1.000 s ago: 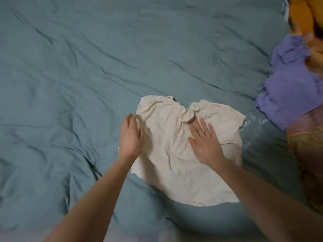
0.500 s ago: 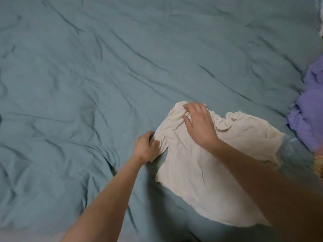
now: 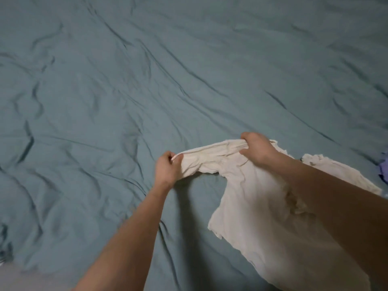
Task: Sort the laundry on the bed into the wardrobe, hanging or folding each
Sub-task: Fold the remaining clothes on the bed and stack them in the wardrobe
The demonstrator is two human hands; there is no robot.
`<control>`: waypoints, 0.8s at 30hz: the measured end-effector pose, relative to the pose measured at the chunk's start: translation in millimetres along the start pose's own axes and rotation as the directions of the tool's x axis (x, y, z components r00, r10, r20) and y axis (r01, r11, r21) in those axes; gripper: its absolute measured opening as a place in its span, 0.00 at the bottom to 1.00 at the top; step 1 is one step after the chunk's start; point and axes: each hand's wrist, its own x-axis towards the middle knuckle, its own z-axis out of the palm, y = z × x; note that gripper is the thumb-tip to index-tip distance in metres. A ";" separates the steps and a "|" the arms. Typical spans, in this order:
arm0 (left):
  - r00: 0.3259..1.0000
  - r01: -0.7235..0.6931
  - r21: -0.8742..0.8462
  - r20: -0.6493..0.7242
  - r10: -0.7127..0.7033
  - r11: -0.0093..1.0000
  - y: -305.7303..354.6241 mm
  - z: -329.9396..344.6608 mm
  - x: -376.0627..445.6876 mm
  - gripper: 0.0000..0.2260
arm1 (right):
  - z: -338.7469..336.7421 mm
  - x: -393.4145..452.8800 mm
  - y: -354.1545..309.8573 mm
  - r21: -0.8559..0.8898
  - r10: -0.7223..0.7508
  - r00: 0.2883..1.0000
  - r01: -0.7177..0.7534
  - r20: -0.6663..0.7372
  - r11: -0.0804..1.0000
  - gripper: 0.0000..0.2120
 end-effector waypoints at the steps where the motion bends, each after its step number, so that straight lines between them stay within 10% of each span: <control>1: 0.999 -0.021 0.009 -0.033 0.022 1.000 -0.3 -11.8 6.1 0.09 | 2.8 3.6 -4.8 -0.011 0.014 1.000 -0.014 -0.016 1.000 0.12; 9: 0.993 -0.085 -0.015 -0.088 0.083 0.996 13.6 -47.3 22.8 0.14 | 25.5 11.5 -26.1 -0.027 0.087 0.984 -0.092 -0.156 0.995 0.09; 15: 0.997 0.020 -0.267 0.082 0.002 0.964 72.9 -42.2 -13.9 0.06 | 0.0 -4.1 -11.3 0.283 0.072 0.986 -0.027 -0.153 0.959 0.13; 18: 0.971 0.030 -0.331 0.233 0.050 0.943 113.9 -22.3 -48.0 0.05 | -30.7 -32.6 -3.3 0.597 0.198 0.966 -0.061 -0.167 0.800 0.07; 21: 0.915 0.046 -0.369 0.389 0.109 0.928 137.3 21.7 -89.0 0.04 | -54.4 -71.0 14.9 0.876 0.301 0.941 -0.270 0.153 0.399 0.12; 24: 0.838 0.024 -0.375 0.514 0.186 0.927 146.8 69.2 -124.9 0.09 | -64.2 -109.3 40.0 0.851 0.235 0.879 -0.467 0.416 0.242 0.17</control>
